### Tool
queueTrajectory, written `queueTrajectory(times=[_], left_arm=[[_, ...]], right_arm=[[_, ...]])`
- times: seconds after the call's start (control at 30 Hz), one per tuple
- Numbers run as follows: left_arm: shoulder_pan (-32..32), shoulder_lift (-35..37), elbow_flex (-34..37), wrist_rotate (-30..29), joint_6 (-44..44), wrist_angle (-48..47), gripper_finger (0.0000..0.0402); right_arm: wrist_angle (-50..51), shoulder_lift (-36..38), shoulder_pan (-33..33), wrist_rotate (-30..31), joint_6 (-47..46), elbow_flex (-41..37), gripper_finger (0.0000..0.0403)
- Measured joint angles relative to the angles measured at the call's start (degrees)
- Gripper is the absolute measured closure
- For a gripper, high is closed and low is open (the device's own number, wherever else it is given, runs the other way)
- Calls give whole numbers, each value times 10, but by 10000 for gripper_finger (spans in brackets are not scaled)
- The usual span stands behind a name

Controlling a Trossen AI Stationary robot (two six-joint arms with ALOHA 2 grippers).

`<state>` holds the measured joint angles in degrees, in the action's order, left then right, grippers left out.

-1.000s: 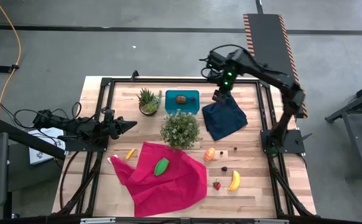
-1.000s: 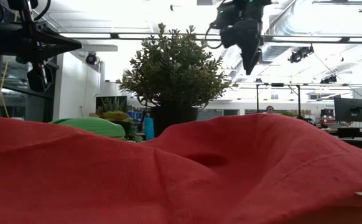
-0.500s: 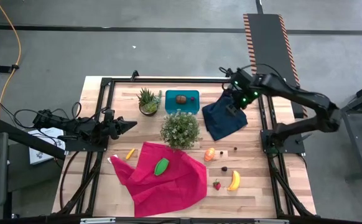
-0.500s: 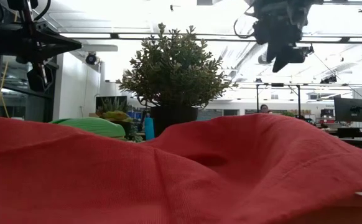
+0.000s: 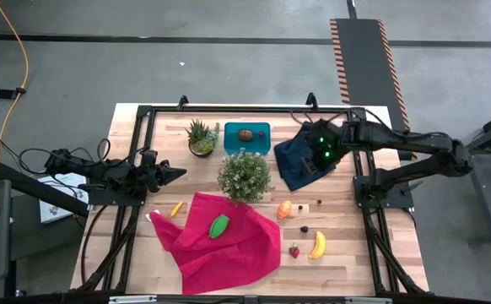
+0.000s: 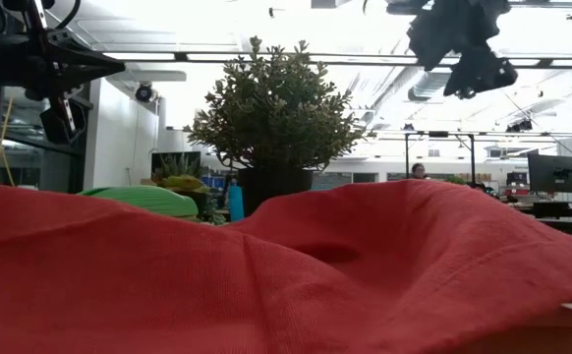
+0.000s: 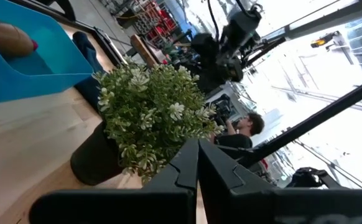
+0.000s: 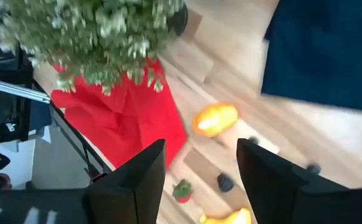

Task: Pick and placing Produce into tupperware
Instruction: Put the yellow banana into the blue bin

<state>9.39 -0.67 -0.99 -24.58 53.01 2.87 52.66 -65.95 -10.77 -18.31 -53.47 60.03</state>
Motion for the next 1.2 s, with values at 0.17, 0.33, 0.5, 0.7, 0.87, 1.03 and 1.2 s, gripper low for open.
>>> queueTrajectory(times=[0.17,0.33,0.5,0.7,0.87,1.03,1.2], left_arm=[[0,0,0,1,0,0,401],[0,0,0,20,0,-1,401],[0,0,0,43,14,-1,401],[0,0,0,47,15,-2,401],[0,0,0,47,14,-4,401],[0,0,0,47,20,-4,401],[0,0,0,53,28,-4,401]], right_arm=[[2,0,83,38,-99,0,215],[29,0,169,91,-219,0,215],[97,0,271,146,-365,0,215],[124,-25,382,169,-542,0,215],[109,-62,432,168,-627,0,215],[82,-93,460,167,-692,0,215],[55,-127,480,166,-731,0,215]])
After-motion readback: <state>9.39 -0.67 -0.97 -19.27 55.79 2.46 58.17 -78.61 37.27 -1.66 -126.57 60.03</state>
